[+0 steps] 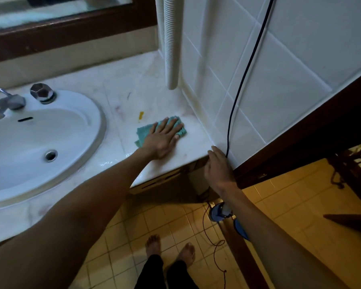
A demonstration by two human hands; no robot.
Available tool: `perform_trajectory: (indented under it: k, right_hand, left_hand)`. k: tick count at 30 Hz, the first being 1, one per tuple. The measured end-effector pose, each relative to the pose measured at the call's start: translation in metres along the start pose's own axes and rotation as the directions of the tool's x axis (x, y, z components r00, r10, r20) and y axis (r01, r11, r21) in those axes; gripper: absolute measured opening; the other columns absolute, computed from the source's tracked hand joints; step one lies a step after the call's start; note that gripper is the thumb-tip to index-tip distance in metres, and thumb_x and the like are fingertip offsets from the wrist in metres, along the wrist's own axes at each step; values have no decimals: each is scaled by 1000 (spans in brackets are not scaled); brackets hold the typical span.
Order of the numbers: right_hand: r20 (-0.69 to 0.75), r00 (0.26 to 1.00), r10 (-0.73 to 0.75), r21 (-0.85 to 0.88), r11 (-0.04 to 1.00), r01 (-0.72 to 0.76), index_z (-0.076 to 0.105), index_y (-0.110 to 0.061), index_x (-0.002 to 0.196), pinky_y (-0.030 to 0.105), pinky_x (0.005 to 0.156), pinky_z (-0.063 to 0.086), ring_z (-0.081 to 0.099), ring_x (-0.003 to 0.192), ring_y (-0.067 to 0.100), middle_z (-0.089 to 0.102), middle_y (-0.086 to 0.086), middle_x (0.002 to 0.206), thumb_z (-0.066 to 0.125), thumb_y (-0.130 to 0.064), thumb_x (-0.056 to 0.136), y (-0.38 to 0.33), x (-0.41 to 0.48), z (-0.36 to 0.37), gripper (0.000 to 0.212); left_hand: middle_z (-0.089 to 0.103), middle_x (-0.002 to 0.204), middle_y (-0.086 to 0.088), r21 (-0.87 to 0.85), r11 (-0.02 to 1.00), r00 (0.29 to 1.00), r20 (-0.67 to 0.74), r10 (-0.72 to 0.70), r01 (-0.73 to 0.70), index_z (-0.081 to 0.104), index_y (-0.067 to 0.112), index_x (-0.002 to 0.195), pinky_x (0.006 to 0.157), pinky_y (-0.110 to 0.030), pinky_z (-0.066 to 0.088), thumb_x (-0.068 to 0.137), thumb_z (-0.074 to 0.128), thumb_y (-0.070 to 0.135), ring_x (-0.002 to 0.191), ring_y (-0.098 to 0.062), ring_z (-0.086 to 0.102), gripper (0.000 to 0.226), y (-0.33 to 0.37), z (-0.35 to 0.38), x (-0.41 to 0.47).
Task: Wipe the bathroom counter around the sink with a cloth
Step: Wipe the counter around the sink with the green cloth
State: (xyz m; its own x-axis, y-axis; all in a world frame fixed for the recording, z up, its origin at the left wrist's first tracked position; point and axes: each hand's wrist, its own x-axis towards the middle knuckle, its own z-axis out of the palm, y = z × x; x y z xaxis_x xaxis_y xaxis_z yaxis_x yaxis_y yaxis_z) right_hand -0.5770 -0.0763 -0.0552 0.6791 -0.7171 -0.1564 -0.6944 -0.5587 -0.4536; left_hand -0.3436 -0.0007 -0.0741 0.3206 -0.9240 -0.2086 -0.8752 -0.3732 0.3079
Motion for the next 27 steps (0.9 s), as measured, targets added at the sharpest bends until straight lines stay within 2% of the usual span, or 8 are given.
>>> perform_trajectory:
  k: [2, 8, 13, 17, 20, 23, 25, 27]
  right_hand:
    - [-23, 1000, 17, 9, 1000, -17, 47, -5, 140, 37, 118, 28, 25, 146, 23, 33, 11, 156, 43, -15, 98, -5, 2, 0, 43]
    - [-31, 998, -61, 19, 998, 62, 45, -3, 142, 38, 115, 29, 28, 144, 26, 33, 14, 155, 40, -16, 100, -23, 24, 5, 44]
    - [-11, 996, -90, -78, 993, 89, 38, -5, 146, 45, 114, 28, 26, 144, 32, 26, 16, 158, 41, -24, 100, -40, 58, 15, 49]
    - [-1, 995, -101, -119, 988, 100, 37, -4, 146, 46, 114, 28, 28, 143, 33, 26, 18, 158, 40, -26, 101, -48, 85, 20, 50]
    - [-11, 993, -119, -144, 983, 116, 41, -1, 143, 47, 115, 29, 33, 140, 37, 31, 22, 155, 42, -24, 100, -50, 101, 21, 49]
    - [-36, 992, -119, -142, 983, 113, 45, 1, 140, 49, 115, 30, 37, 137, 39, 36, 24, 151, 45, -23, 100, -55, 115, 24, 47]
    - [-65, 991, -117, -153, 982, 106, 47, 1, 138, 49, 113, 33, 39, 135, 39, 39, 24, 149, 46, -23, 99, -63, 123, 26, 46]
    - [-90, 991, -102, -157, 984, 87, 49, 1, 137, 48, 112, 34, 40, 134, 38, 41, 24, 148, 47, -22, 99, -72, 130, 27, 45]
  left_hand:
    - [-4, 171, 8, -20, 999, 999, -17, -35, 35, 8, 38, 162, 126, -52, -1, 109, 17, 47, 158, -20, -10, 54, 11, 6, -8]
    - [-7, 170, 14, 27, 995, 995, -14, 94, -94, 2, 42, 161, 126, -42, -8, 109, 14, 48, 157, -14, -14, 54, -30, 19, -97]
    - [-4, 170, 14, -85, 976, 968, -131, -212, 202, 6, 42, 161, 127, -48, -1, 108, 11, 50, 158, -16, -10, 54, -75, 5, -97]
    - [-3, 172, 2, -240, 847, 825, -214, -523, 475, 8, 30, 163, 126, -51, -3, 109, 15, 42, 158, -25, -6, 56, -78, -12, -33]
    - [0, 172, -7, -296, 787, 767, -211, -606, 541, 10, 22, 164, 125, -54, -2, 110, 21, 35, 158, -32, -3, 56, -71, -26, 20]
    - [-4, 172, -4, -239, 871, 862, -180, -473, 429, 6, 24, 164, 126, -51, -6, 110, 19, 37, 158, -31, -7, 57, -56, -25, 43]
    - [-7, 171, 0, -146, 957, 956, -118, -268, 250, 3, 28, 163, 126, -50, -7, 109, 14, 43, 158, -27, -10, 57, -51, -20, 28]
    - [-5, 171, 5, -48, 998, 997, -68, -34, 31, 5, 33, 163, 127, -46, -6, 107, 10, 48, 157, -22, -10, 58, -58, -13, -7]
